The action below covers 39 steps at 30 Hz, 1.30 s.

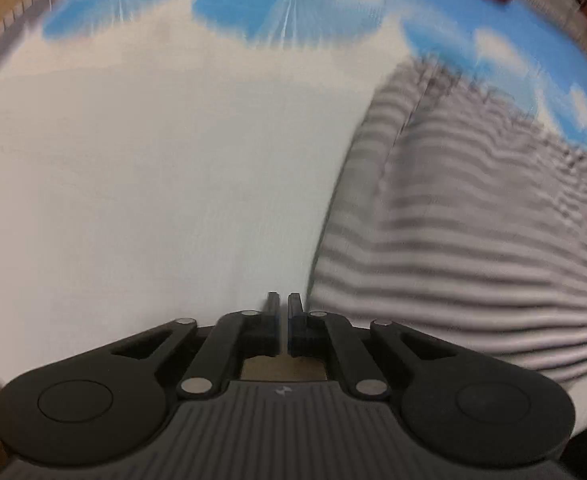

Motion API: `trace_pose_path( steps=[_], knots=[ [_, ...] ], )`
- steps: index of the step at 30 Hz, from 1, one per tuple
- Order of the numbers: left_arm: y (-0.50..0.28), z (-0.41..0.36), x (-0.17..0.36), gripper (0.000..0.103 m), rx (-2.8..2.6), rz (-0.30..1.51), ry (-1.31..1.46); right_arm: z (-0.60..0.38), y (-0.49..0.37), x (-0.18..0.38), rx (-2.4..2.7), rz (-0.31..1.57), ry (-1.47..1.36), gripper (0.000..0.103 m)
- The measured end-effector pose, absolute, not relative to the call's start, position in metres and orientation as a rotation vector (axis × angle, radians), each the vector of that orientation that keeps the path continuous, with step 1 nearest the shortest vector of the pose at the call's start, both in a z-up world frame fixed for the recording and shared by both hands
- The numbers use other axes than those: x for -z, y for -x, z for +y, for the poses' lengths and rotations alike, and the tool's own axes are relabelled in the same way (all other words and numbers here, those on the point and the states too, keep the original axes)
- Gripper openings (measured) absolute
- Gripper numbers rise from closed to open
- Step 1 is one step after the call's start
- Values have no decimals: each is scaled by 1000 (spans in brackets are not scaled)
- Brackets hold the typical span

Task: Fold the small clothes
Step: 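Lay the folded shirt flat with both grippers and smooth it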

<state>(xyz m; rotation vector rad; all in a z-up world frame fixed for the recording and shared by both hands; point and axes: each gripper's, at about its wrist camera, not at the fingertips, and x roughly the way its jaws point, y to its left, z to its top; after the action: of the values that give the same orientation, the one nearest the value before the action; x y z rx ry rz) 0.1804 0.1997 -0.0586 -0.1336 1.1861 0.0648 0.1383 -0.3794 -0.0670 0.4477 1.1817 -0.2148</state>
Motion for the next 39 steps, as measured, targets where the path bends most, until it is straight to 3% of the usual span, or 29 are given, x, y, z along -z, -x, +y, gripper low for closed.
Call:
trace_pose_path(
  steps=[3, 6, 8, 11, 15, 21, 27, 36, 39],
  knots=[
    [-182, 192, 42, 6, 58, 1095, 223, -372, -134, 48, 235, 1068, -365, 16],
    [-185, 171, 46, 9, 172, 1120, 242, -364, -135, 35, 121, 979, -363, 16],
    [-189, 150, 52, 18, 236, 1160, 205, -356, -140, 38, 33, 996, -374, 21],
    [-186, 120, 69, 39, 266, 1231, 84, -340, -149, 54, -14, 1100, -325, 26],
    [-190, 103, 81, 39, 198, 1279, -10, -331, -159, 79, 93, 1265, -227, 26],
    [-191, 94, 52, 39, 160, 1128, 4, -314, -167, 43, 38, 1049, -217, 28],
    [-202, 82, 49, 39, 138, 1111, 51, -274, -186, 25, -103, 891, -172, 35],
    [-204, 72, 43, 39, 98, 1080, 186, -228, -235, 47, -95, 971, -132, 36],
    [-203, 68, 41, 39, 111, 1072, 199, -222, -251, 69, -10, 1059, -64, 47]
  ],
)
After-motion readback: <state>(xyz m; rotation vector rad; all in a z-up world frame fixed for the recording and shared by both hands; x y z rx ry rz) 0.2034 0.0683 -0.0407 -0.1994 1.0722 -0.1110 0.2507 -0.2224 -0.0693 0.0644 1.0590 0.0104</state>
